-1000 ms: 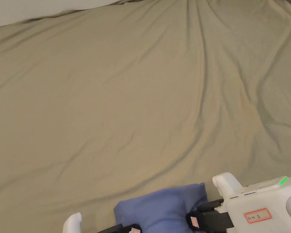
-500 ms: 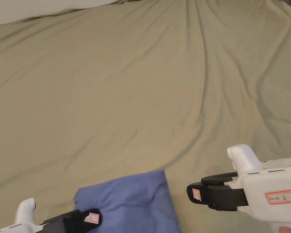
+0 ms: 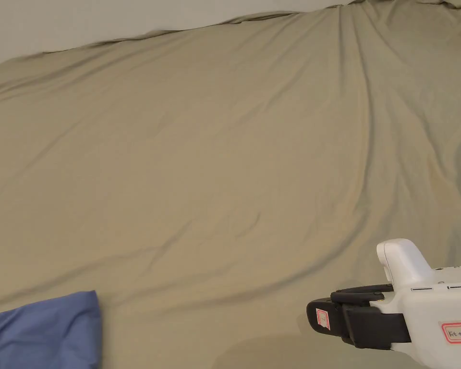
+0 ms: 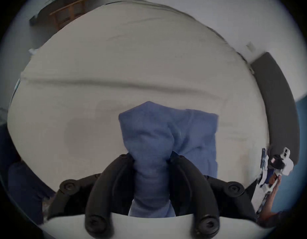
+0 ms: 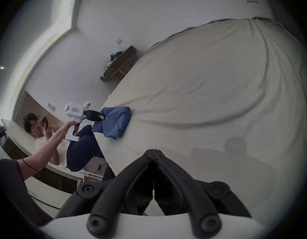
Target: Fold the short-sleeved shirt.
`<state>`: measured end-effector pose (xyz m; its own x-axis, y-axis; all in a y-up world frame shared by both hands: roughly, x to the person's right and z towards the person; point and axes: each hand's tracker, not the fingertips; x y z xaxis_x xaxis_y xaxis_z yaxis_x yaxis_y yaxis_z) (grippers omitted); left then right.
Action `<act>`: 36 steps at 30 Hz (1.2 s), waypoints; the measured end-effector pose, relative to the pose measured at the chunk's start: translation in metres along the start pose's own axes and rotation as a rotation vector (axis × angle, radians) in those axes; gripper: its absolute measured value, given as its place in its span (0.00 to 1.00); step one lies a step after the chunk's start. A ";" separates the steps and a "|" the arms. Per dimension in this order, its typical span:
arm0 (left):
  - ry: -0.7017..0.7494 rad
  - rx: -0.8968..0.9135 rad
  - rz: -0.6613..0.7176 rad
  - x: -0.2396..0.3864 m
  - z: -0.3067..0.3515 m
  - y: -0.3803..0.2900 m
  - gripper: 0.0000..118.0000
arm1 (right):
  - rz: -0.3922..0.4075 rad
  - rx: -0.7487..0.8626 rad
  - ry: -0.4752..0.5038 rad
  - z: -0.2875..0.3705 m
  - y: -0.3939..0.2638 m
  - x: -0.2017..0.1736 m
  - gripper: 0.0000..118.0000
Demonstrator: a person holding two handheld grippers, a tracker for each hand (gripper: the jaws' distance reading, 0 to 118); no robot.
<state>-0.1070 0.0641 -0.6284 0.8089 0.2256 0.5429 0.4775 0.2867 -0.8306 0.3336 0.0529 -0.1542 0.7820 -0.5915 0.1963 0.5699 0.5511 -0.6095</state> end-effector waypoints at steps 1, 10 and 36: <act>-0.007 -0.019 0.054 -0.008 -0.004 -0.001 0.48 | 0.004 -0.001 -0.004 0.000 0.000 -0.001 0.02; 0.221 0.456 0.085 0.025 0.105 -0.060 0.68 | 0.056 0.057 -0.057 0.028 0.006 -0.005 0.02; 0.172 1.168 -0.331 0.369 0.159 -0.106 0.00 | 0.388 0.891 -0.700 0.232 0.053 -0.087 0.02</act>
<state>0.0865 0.2650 -0.3205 0.7839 -0.1173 0.6097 0.1456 0.9893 0.0032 0.3542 0.2699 -0.0256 0.7502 0.0007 0.6612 0.0239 0.9993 -0.0282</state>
